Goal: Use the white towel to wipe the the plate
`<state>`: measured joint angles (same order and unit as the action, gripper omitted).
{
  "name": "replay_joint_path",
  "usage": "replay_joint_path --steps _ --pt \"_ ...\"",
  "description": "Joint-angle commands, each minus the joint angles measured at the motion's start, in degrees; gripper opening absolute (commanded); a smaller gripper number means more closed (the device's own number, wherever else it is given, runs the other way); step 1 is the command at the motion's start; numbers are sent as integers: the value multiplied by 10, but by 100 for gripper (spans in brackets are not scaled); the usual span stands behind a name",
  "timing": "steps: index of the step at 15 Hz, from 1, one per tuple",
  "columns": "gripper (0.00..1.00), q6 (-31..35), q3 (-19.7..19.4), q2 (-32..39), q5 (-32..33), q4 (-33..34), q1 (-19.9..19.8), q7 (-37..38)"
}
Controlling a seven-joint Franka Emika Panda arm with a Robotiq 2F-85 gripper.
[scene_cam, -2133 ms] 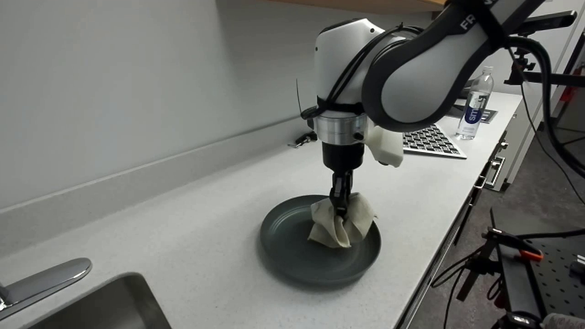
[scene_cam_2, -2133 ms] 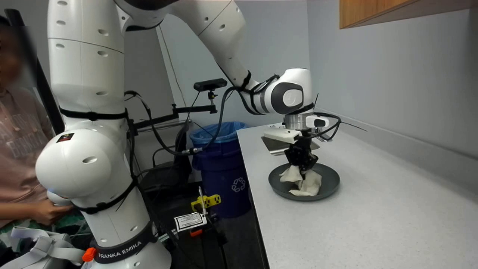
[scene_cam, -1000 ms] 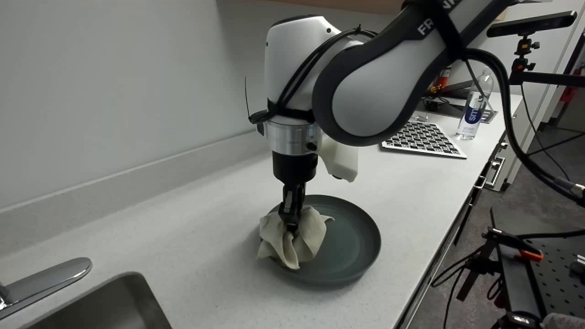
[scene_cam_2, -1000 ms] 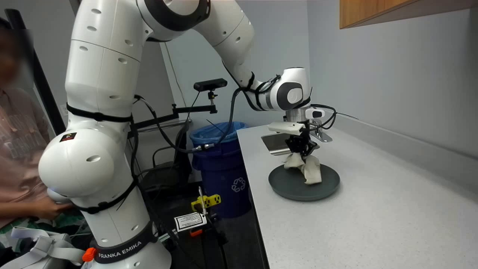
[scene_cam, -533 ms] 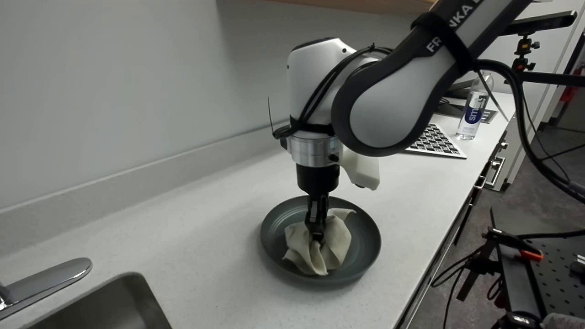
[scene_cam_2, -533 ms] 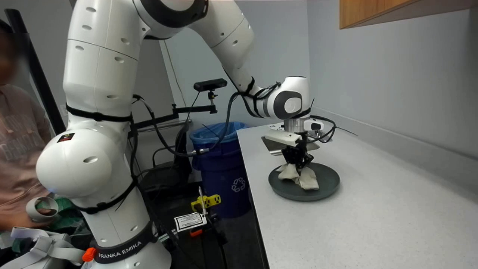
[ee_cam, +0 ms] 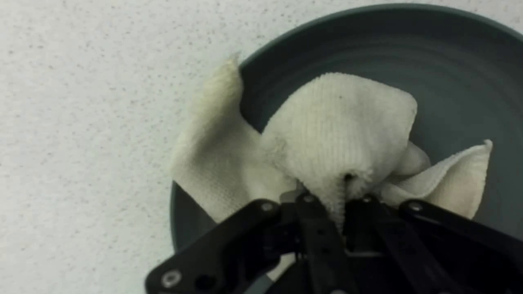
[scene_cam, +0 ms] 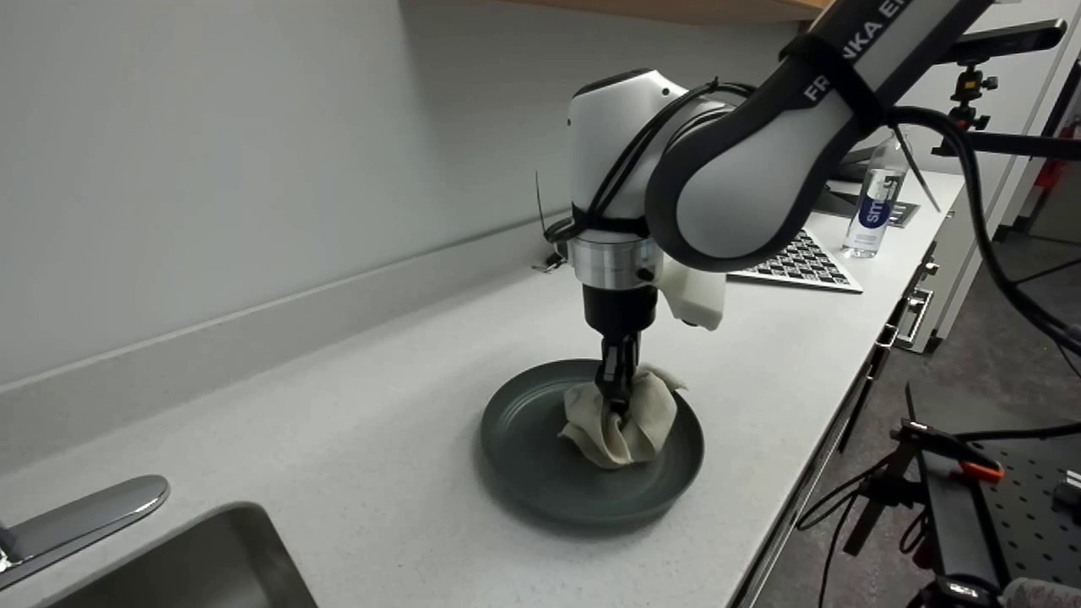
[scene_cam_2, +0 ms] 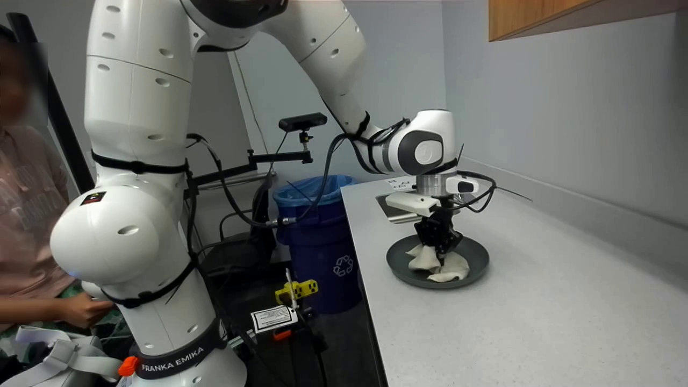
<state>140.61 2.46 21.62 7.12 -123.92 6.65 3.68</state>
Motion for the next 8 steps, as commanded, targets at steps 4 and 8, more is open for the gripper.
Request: replay_joint_path --steps 4,8 --pt "3 -1 -31 41 88 82 27 52" --pt "3 11 -12 73 63 122 30 40"
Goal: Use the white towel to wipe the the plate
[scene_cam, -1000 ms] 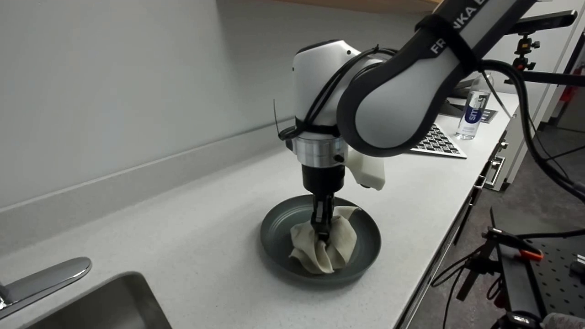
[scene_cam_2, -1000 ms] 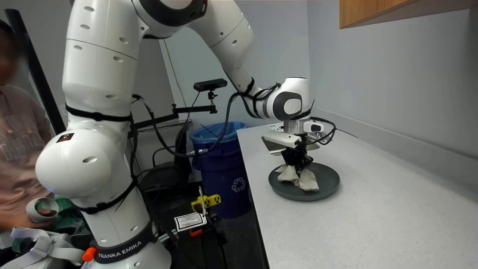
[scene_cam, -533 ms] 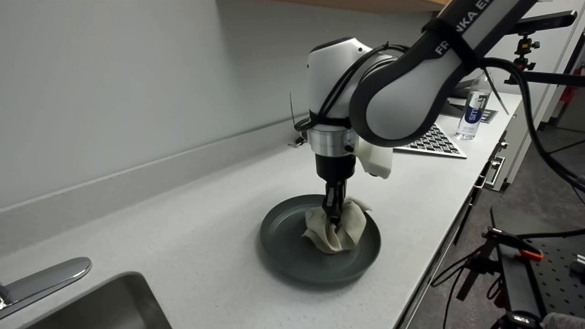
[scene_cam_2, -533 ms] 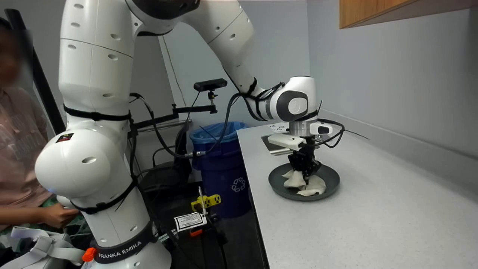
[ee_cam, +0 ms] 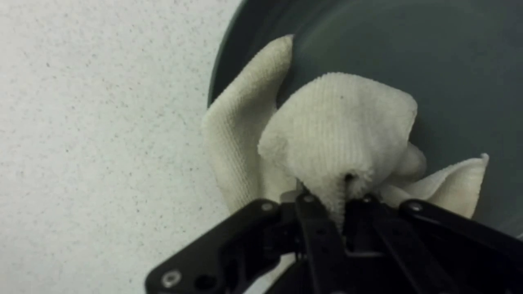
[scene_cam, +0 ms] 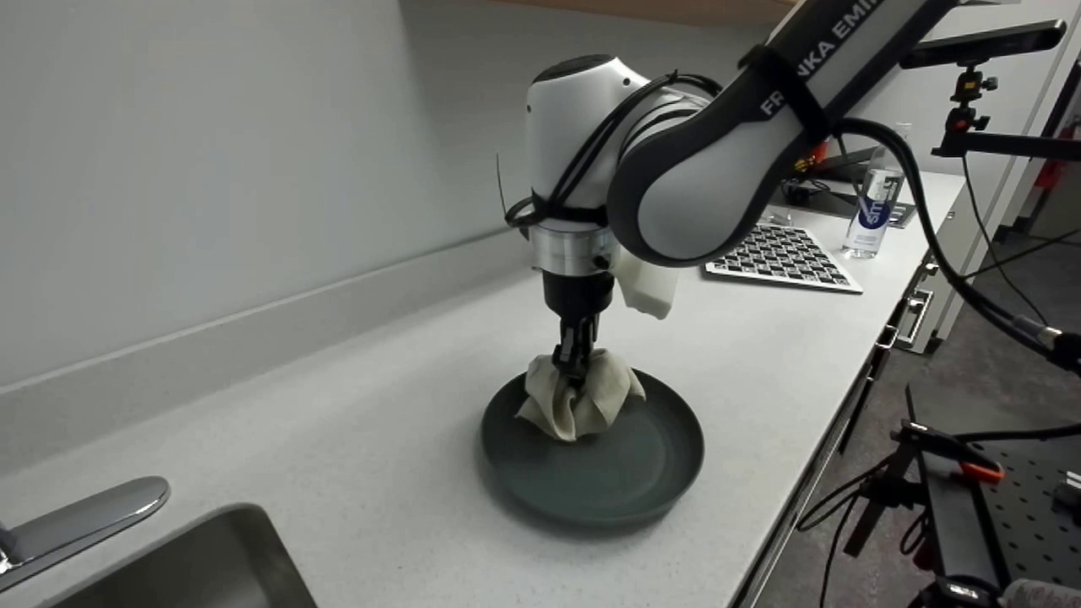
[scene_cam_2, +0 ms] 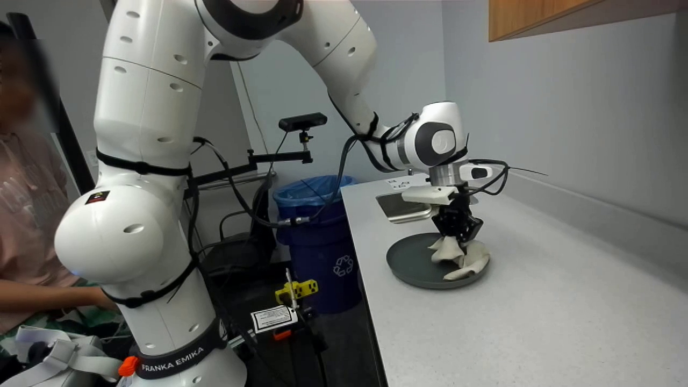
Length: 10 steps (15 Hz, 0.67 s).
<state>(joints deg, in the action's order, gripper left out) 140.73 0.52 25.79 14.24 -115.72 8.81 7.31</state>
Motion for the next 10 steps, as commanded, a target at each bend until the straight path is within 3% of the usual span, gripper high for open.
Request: replay_joint_path --steps 1,7,10 --pt "3 13 15 35 -18 45 8 -3" --pt "3 21 60 20 -82 16 -4 -38" --pt "3 14 61 8 -99 -12 -2 -40"
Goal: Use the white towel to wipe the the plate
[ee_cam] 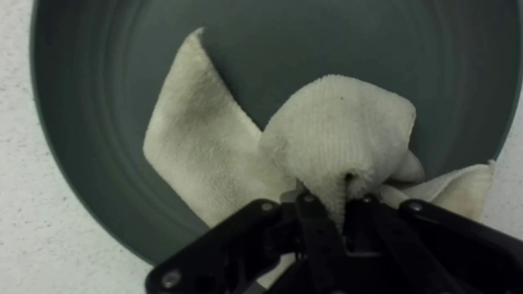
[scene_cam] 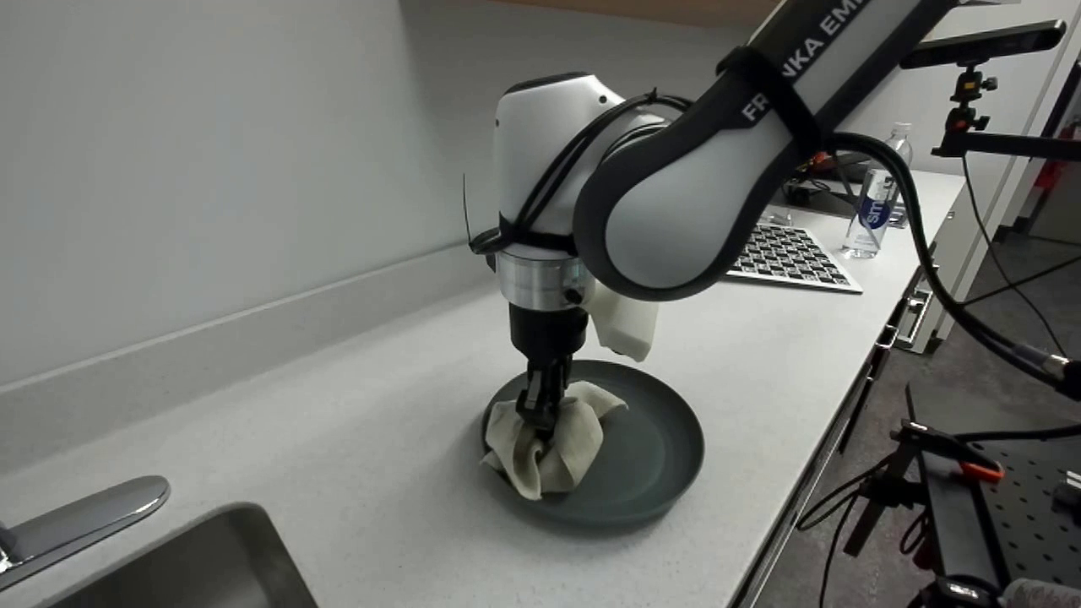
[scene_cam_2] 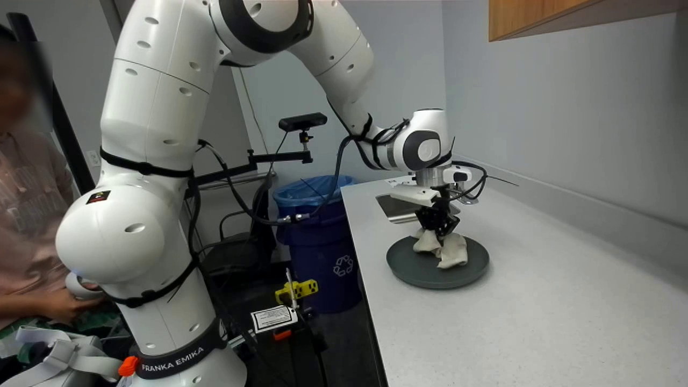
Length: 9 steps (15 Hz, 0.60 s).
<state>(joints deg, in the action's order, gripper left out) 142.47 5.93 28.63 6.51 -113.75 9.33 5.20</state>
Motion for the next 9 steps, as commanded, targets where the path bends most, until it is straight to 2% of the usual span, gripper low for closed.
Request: replay_joint_path --steps 1,9 --pt "3 -6 2 -25 -17 -41 -4 -15" --pt "3 -39 -46 -60 29 -91 2 12"
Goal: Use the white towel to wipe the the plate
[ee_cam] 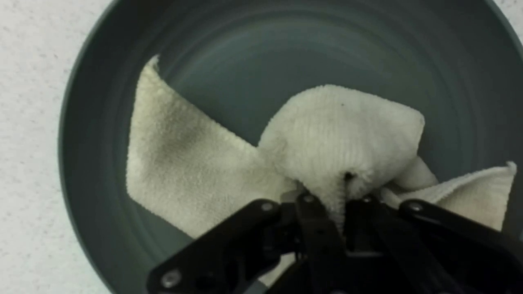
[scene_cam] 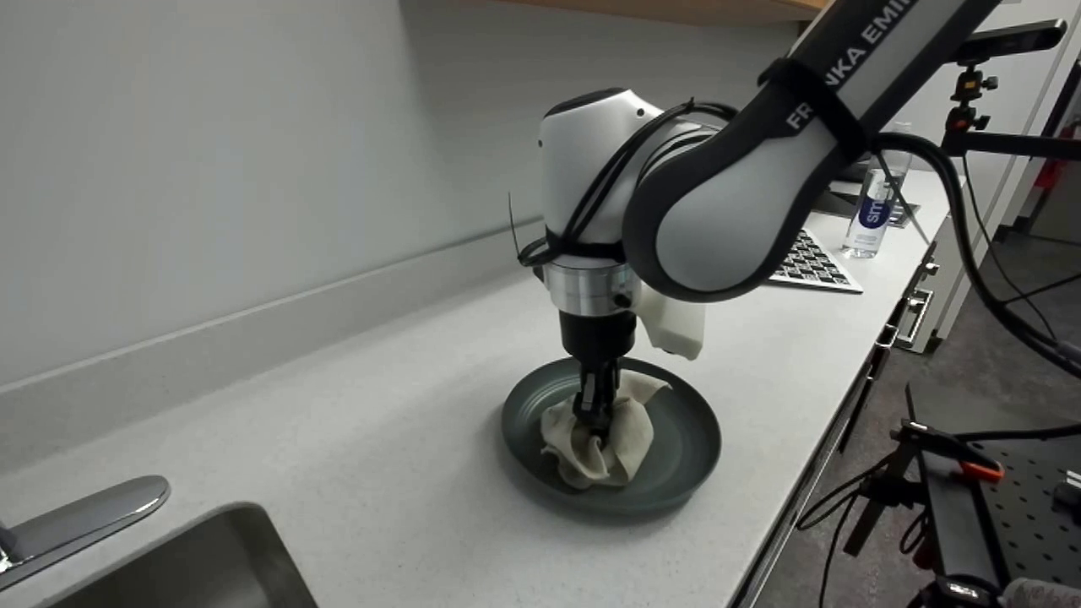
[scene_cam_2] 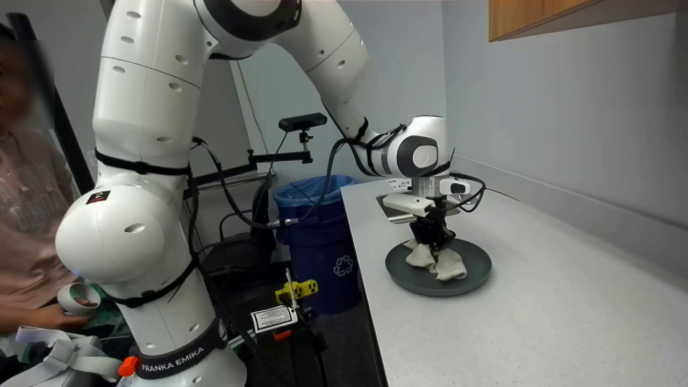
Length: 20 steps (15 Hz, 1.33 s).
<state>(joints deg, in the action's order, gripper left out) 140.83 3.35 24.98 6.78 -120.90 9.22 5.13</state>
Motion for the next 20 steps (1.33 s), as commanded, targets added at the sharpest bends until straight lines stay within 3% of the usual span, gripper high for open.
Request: replay_joint_path --steps 1,6,9,14,20 --pt "3 -28 -28 -24 39 -19 5 19" --pt "3 -32 -63 -4 120 13 16 63" --pt "3 -19 -65 14 140 44 19 83" --pt "3 -19 -31 25 103 75 20 60" --pt "3 -27 8 -11 30 33 13 52"
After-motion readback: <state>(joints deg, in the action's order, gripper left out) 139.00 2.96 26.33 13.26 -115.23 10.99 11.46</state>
